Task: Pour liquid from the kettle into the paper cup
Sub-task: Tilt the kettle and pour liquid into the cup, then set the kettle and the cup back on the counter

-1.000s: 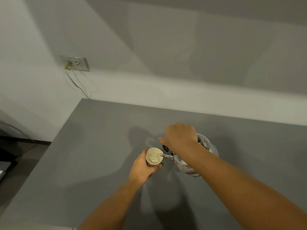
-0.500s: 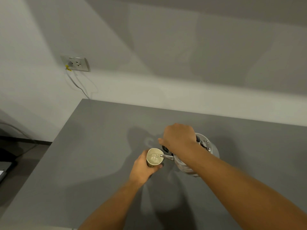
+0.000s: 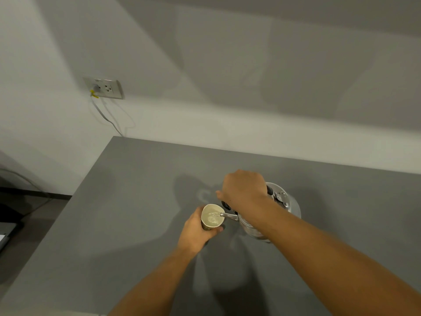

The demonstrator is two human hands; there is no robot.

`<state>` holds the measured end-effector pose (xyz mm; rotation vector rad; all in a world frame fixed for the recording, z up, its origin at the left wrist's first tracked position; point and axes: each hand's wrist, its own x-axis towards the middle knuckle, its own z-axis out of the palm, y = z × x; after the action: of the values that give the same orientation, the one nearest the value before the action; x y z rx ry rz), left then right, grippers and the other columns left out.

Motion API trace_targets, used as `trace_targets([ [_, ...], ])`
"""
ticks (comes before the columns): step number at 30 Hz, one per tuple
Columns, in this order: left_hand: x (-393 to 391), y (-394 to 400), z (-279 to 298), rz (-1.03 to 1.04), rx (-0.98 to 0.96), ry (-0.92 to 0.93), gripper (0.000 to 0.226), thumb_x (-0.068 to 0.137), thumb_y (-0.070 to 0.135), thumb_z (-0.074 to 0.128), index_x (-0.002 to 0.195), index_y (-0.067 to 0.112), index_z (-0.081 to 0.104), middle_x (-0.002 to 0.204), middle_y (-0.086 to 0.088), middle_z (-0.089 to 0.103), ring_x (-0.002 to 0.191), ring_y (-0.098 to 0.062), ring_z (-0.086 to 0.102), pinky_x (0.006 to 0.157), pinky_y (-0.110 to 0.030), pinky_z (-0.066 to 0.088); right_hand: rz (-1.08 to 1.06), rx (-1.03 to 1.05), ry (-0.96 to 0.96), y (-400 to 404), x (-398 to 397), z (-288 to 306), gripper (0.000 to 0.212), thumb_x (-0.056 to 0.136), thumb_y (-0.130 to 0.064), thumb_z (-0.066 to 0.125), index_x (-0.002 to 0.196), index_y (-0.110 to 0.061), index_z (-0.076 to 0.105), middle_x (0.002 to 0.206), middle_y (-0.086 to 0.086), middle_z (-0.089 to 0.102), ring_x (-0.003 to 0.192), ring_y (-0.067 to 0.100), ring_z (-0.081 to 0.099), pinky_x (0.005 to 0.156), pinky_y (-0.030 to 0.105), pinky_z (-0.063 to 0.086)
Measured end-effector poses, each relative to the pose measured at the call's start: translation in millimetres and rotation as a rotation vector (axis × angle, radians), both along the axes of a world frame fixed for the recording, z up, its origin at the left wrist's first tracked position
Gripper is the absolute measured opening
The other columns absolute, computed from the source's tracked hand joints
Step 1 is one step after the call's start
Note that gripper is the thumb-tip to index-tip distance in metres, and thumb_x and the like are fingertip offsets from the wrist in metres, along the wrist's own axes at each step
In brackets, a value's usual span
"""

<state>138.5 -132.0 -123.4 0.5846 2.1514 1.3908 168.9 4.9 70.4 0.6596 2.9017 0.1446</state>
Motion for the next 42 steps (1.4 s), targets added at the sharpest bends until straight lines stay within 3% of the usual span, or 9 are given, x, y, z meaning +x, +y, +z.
trace_targets([
  [8, 0, 1, -2, -0.005, -0.008, 0.011, 0.060, 0.065, 0.045, 0.091, 0.117, 0.039, 0.062, 0.105, 0.020, 0.075, 0.097, 0.003, 0.069, 0.080, -0.018, 0.051, -0.011, 0.007, -0.009, 0, -1, 0, 0.044, 0.089, -0.037, 0.060, 0.054, -0.020, 0.039, 0.055, -0.002, 0.040, 0.046, 0.016, 0.033, 0.044, 0.027, 0.020],
  [14, 0, 1, -1, -0.001, -0.019, 0.017, 0.058, 0.063, 0.049, 0.090, 0.112, 0.047, 0.060, 0.102, 0.025, 0.073, 0.093, 0.005, 0.069, 0.070, -0.010, 0.051, -0.024, 0.009, 0.000, 3, 1, -1, 0.043, 0.089, -0.039, 0.059, 0.055, -0.020, 0.041, 0.055, -0.002, 0.042, 0.047, 0.016, 0.038, 0.044, 0.026, 0.022],
  [17, 1, 1, -1, 0.006, -0.020, 0.025, 0.060, 0.063, 0.049, 0.091, 0.114, 0.044, 0.060, 0.103, 0.023, 0.074, 0.094, 0.005, 0.069, 0.074, -0.013, 0.051, -0.049, -0.010, 0.013, 7, 5, -1, 0.040, 0.088, -0.041, 0.058, 0.057, -0.019, 0.043, 0.057, -0.003, 0.043, 0.056, 0.021, 0.048, 0.044, 0.026, 0.022],
  [20, 1, 1, -1, 0.006, -0.014, 0.023, 0.062, 0.064, 0.046, 0.093, 0.117, 0.043, 0.061, 0.105, 0.024, 0.074, 0.097, 0.005, 0.069, 0.080, -0.016, 0.053, -0.083, -0.041, 0.031, 14, 11, -2, 0.040, 0.086, -0.042, 0.057, 0.056, -0.020, 0.043, 0.059, -0.003, 0.045, 0.051, 0.017, 0.043, 0.045, 0.026, 0.023],
  [24, 1, 0, 2, 0.003, -0.016, 0.029, 0.058, 0.065, 0.044, 0.093, 0.114, 0.042, 0.062, 0.102, 0.028, 0.073, 0.095, 0.006, 0.069, 0.074, -0.009, 0.048, -0.140, -0.086, 0.056, 27, 24, -5, 0.038, 0.081, -0.048, 0.057, 0.057, -0.021, 0.046, 0.060, -0.002, 0.051, 0.052, 0.016, 0.045, 0.046, 0.025, 0.026],
  [31, 4, -1, 12, -0.018, 0.001, 0.052, 0.058, 0.066, 0.053, 0.089, 0.114, 0.048, 0.059, 0.108, 0.030, 0.072, 0.099, 0.007, 0.069, 0.076, -0.008, 0.049, -0.236, -0.155, 0.084, 44, 48, -9, 0.047, 0.085, -0.057, 0.055, 0.056, -0.022, 0.043, 0.060, -0.005, 0.052, 0.051, 0.012, 0.043, 0.045, 0.026, 0.026],
  [37, 3, -3, 15, -0.042, 0.003, 0.078, 0.057, 0.068, 0.057, 0.088, 0.115, 0.049, 0.057, 0.110, 0.031, 0.070, 0.101, 0.009, 0.067, 0.077, -0.007, 0.048, -0.290, -0.275, 0.108, 51, 64, -6, 0.051, 0.088, -0.060, 0.053, 0.055, -0.022, 0.048, 0.061, -0.002, 0.056, 0.061, 0.020, 0.055, 0.052, 0.030, 0.037],
  [42, -14, 28, 29, -0.044, 0.002, 0.159, 0.051, 0.073, 0.075, 0.074, 0.115, 0.051, 0.058, 0.110, 0.025, 0.069, 0.101, 0.004, 0.067, 0.081, -0.015, 0.052, -0.371, -0.410, 0.243, 90, 72, 2, 0.058, 0.087, -0.056, 0.057, 0.046, -0.018, 0.043, 0.046, -0.002, 0.047, 0.049, 0.020, 0.047, 0.051, 0.030, 0.037],
])
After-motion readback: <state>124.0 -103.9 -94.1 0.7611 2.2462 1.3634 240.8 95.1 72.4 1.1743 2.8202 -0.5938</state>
